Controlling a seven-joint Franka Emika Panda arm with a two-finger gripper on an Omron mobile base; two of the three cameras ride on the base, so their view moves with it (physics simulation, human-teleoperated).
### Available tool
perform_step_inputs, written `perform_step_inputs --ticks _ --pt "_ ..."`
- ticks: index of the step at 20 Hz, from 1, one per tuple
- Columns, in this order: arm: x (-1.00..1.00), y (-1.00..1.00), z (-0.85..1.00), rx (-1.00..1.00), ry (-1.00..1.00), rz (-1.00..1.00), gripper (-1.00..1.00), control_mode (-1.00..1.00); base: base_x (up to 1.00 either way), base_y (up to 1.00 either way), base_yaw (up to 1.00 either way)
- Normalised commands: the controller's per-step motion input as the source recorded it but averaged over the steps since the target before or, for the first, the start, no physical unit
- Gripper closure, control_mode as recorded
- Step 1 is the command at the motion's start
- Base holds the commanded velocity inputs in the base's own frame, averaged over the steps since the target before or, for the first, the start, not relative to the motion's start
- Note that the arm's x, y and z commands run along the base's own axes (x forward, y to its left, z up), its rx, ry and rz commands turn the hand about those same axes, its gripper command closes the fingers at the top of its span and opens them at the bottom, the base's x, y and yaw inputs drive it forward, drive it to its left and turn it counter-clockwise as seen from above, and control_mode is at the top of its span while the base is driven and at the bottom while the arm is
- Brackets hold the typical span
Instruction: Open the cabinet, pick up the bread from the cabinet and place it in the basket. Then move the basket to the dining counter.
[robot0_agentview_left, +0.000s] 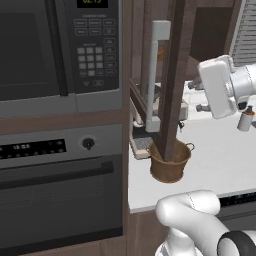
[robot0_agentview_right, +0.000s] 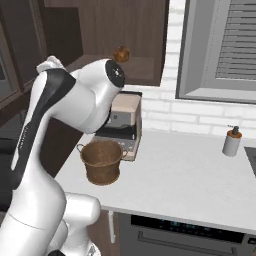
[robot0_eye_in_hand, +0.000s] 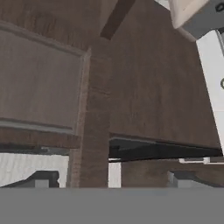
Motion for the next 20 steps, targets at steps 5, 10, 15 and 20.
perform_step_inputs --ticks 5,10,15,20 --pt "-0.03 -0.28 -0.25 -0.63 -0.41 0.01 -1.0 -1.0 0.0 0.0 0.0" --pt "0.02 -0.45 -0.07 -0.59 -0.4 0.0 -1.0 -1.0 0.0 0.0 0.0" --pt "0.3 -0.27 0.03 -0.27 -0.19 -0.01 -1.0 -1.0 0.0 0.0 0.0" --pt "0.37 -0.18 0.04 -0.01 0.0 -0.04 -1.0 -1.0 0.0 0.0 0.0"
